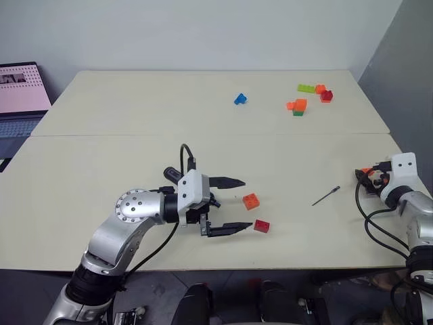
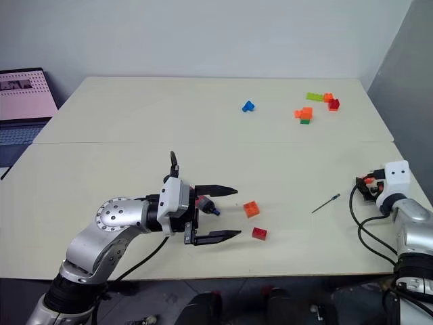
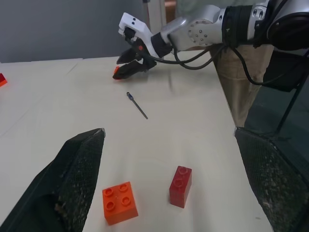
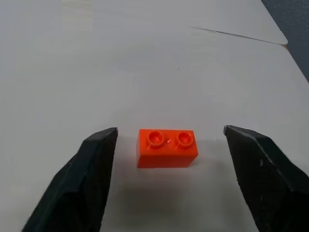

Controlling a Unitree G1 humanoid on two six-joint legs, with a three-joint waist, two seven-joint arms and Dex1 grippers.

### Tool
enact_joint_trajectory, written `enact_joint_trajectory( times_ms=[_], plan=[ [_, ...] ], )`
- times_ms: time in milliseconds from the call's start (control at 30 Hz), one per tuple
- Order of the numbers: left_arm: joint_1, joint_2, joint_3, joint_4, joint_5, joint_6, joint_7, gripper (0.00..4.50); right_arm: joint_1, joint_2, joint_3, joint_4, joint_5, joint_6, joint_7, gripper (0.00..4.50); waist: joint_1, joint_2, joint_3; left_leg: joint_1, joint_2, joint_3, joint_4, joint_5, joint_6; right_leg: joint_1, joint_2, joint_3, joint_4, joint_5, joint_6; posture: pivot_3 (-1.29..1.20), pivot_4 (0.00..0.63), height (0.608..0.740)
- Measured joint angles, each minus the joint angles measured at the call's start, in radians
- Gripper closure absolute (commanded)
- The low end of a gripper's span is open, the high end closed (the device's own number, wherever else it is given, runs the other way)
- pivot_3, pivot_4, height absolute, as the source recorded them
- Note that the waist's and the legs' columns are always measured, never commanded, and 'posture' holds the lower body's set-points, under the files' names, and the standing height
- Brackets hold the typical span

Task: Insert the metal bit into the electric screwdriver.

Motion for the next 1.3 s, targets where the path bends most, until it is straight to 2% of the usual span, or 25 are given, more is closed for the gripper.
enact_joint_trajectory(
  times_ms=[200, 333, 433, 467, 567, 633, 767, 900, 1133, 1300],
  plan=[
    [0.002, 0.010, 0.001, -0.001, 0.005, 0.001, 0.002, 0.00, 0.021, -0.001, -0.031, -0.086, 0.039, -0.026, 0.022, 0.07, 0.000, 0.000, 0.000, 0.000, 0.000, 0.000, 0.000, 0.000, 0.000, 0.000, 0.000, 0.000, 0.000, 0.000, 0.000, 0.00, 0.150, 0.740],
    [0.039, 0.058, 0.043, -0.009, 0.004, 0.027, 0.022, 0.00, 0.102, -0.028, -0.004, -0.274, 0.069, -0.049, 0.134, 0.07, -0.004, 0.001, 0.000, 0.000, 0.001, -0.001, 0.000, 0.000, 0.000, -0.001, 0.000, 0.001, 0.000, 0.000, 0.000, 0.00, 0.150, 0.740],
    [0.098, 0.130, 0.104, -0.025, -0.001, 0.051, 0.023, 0.00, 0.135, -0.080, 0.100, -0.524, 0.129, -0.002, 0.294, 0.07, -0.014, 0.001, 0.000, 0.000, 0.002, -0.005, -0.001, 0.000, 0.000, 0.000, 0.001, -0.001, 0.000, 0.000, 0.000, 0.00, 0.150, 0.740],
    [0.104, 0.135, 0.107, -0.028, -0.001, 0.051, 0.022, 0.00, 0.134, -0.085, 0.112, -0.537, 0.130, 0.002, 0.305, 0.07, -0.014, 0.001, 0.000, 0.000, 0.002, -0.006, -0.001, 0.000, 0.000, 0.000, 0.001, -0.001, 0.000, 0.000, 0.000, 0.00, 0.150, 0.740],
    [0.216, 0.251, 0.142, -0.043, 0.011, 0.046, -0.025, 0.00, 0.064, -0.131, 0.308, -0.661, 0.135, 0.072, 0.464, 0.07, -0.024, 0.001, 0.001, 0.003, 0.002, -0.005, -0.004, 0.000, 0.000, 0.000, 0.001, 0.000, -0.001, -0.001, -0.001, 0.00, 0.150, 0.740],
    [0.233, 0.268, 0.157, -0.042, 0.014, 0.045, -0.037, 0.00, 0.009, -0.126, 0.419, -0.693, 0.135, 0.109, 0.542, 0.07, -0.018, 0.001, 0.001, 0.002, 0.002, -0.007, -0.004, 0.000, 0.000, 0.000, 0.001, -0.002, -0.001, -0.001, -0.001, 0.00, 0.150, 0.740],
    [0.237, 0.268, 0.163, -0.044, 0.015, 0.041, -0.040, 0.00, -0.084, -0.114, 0.544, -0.668, 0.101, 0.112, 0.628, 0.07, 0.008, 0.000, 0.001, -0.001, 0.000, -0.008, -0.003, 0.000, 0.000, -0.001, -0.001, -0.004, -0.003, -0.001, -0.001, 0.00, 0.150, 0.740],
    [0.248, 0.262, 0.156, -0.051, 0.021, 0.040, -0.026, 0.00, -0.224, -0.032, 0.648, -0.501, 0.018, 0.056, 0.686, 0.07, 0.002, 0.000, 0.001, -0.001, 0.001, -0.008, -0.004, 0.000, 0.000, -0.002, -0.001, -0.003, -0.004, 0.000, 0.000, 0.00, 0.150, 0.740],
    [0.249, 0.257, 0.147, -0.067, 0.025, 0.040, -0.018, 0.00, -0.301, 0.017, 0.752, -0.309, -0.063, -0.024, 0.805, 0.07, 0.002, 0.000, 0.001, -0.001, 0.000, -0.008, -0.005, 0.000, 0.000, -0.003, -0.001, -0.003, -0.003, 0.000, -0.001, 0.00, 0.150, 0.740],
    [0.249, 0.255, 0.137, -0.076, 0.025, 0.040, -0.018, 0.00, -0.329, 0.063, 0.767, -0.235, -0.090, -0.069, 0.836, 1.04, 0.001, 0.000, 0.001, -0.001, 0.001, -0.008, -0.005, 0.000, 0.000, -0.003, -0.001, -0.003, -0.001, 0.000, -0.001, 0.00, 0.150, 0.740]
  ],
)
